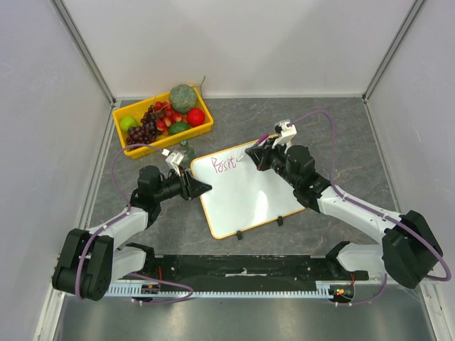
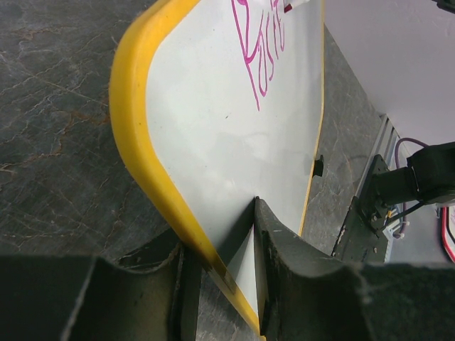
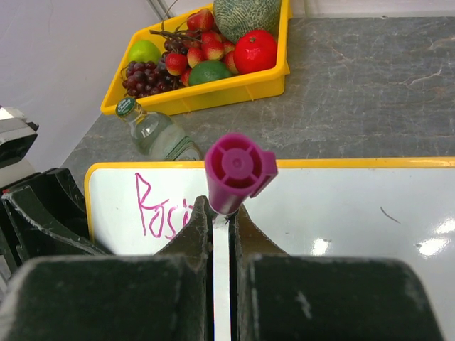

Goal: Write a sentence on the whiteboard

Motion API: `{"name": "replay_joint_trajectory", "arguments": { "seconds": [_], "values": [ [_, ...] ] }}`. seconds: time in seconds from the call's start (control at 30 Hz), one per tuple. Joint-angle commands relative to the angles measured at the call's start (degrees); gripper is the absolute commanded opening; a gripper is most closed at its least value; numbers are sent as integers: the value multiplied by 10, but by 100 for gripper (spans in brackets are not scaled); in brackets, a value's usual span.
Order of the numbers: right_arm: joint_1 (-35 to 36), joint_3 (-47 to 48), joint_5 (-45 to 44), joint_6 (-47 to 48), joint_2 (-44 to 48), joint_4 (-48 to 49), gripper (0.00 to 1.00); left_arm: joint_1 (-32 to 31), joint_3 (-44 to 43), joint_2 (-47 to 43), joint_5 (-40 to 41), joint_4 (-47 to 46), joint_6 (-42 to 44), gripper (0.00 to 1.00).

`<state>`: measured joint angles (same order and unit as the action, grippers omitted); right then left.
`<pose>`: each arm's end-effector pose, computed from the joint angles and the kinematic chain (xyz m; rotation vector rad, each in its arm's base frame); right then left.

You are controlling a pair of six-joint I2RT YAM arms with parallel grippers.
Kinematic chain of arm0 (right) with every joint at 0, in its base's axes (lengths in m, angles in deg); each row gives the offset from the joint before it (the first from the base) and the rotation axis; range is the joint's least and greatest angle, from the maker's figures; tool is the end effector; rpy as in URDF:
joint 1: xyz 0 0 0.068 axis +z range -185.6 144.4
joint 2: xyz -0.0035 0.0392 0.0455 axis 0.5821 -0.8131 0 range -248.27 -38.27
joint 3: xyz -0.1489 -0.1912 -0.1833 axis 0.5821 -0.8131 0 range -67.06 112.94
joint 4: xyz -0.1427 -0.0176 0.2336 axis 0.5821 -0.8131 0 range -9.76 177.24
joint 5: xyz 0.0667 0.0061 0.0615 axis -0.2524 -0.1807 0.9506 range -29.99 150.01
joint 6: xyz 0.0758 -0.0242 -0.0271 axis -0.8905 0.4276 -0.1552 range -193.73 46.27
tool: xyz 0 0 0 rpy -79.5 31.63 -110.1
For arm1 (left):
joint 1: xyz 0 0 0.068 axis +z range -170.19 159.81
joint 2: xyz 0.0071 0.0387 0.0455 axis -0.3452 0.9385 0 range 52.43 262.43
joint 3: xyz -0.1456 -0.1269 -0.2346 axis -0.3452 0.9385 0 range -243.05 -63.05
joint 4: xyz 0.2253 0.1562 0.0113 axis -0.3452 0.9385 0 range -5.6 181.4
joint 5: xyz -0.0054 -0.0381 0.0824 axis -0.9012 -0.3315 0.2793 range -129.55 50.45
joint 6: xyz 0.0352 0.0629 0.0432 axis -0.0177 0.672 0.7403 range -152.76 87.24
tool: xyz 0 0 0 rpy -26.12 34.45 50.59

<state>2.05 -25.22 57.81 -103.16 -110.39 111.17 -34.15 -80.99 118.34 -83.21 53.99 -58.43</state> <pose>0.2626 0.1990 0.3002 -0.0957 1.7512 0.8390 0.2191 -0.1069 0.1933 0.3571 1.9284 -1.1765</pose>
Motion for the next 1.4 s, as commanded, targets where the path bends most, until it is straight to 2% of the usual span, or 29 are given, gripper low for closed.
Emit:
{"name": "replay_joint_trajectory", "arguments": {
  "seconds": [0.0, 0.3, 0.63, 1.37],
  "values": [
    [-2, -22, 3, 3, 13, 2, 0, -7, -4, 11, 4, 16, 44, 2],
    [-2, -42, 3, -10, 37, 10, 0, -7, -4, 12, 3, 16, 44, 2],
    [-3, 2, 2, -25, 44, 30, 0, -8, -4, 11, 4, 16, 44, 2],
    [-9, 31, -20, -22, -20, 58, 0, -7, -3, 9, 3, 16, 44, 2]
  ]
}}
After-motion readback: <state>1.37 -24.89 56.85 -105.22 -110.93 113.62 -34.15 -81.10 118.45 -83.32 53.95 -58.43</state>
